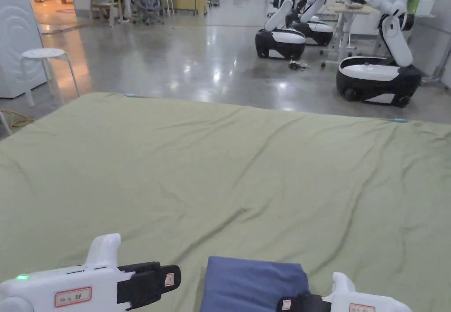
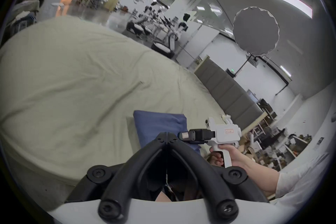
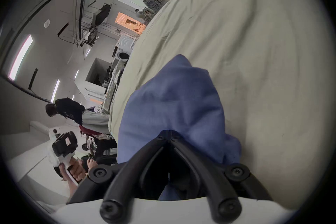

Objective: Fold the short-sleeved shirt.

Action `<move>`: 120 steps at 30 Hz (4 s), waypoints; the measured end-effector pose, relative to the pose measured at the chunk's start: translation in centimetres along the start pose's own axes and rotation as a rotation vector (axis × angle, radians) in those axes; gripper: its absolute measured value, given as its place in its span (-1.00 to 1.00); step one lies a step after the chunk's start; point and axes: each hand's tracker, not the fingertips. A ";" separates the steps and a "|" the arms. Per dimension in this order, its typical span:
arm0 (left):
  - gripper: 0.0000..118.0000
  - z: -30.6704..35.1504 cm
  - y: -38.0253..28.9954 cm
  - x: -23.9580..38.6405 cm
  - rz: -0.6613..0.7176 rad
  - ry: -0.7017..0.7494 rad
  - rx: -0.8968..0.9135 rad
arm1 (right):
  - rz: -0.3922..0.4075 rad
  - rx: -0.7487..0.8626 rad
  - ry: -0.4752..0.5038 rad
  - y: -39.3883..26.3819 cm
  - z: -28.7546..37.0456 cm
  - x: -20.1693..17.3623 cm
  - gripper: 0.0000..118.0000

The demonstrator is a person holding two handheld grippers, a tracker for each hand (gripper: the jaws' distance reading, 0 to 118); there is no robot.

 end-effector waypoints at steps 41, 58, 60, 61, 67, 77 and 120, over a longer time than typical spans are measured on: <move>-0.82 -11.7 1.3 -3.5 0.224 -0.090 -0.247 | 0.466 0.459 -0.090 -1.5 13.9 -9.6 -1.00; -0.82 4.5 9.1 -15.1 0.061 0.237 -0.336 | 0.620 0.810 -0.429 -9.4 25.4 -12.2 -1.00; -0.81 7.2 10.8 -17.7 0.064 0.351 -0.336 | 0.650 0.777 -0.482 -9.2 24.1 -13.0 -1.00; -0.81 8.5 11.8 -19.0 0.059 0.409 -0.335 | 0.658 0.771 -0.491 -9.1 23.5 -13.4 -1.00; -0.78 12.5 14.4 -25.7 0.067 0.632 -0.350 | 0.652 0.731 -0.447 -7.2 19.8 -14.9 -1.00; 0.88 13.4 10.6 -23.3 -0.034 0.798 -0.286 | 0.682 0.701 -0.353 -5.8 18.2 -16.8 -1.00; -1.00 4.1 -0.9 19.6 -0.596 0.573 0.654 | 0.710 0.996 -0.683 -9.6 27.4 -16.0 -1.00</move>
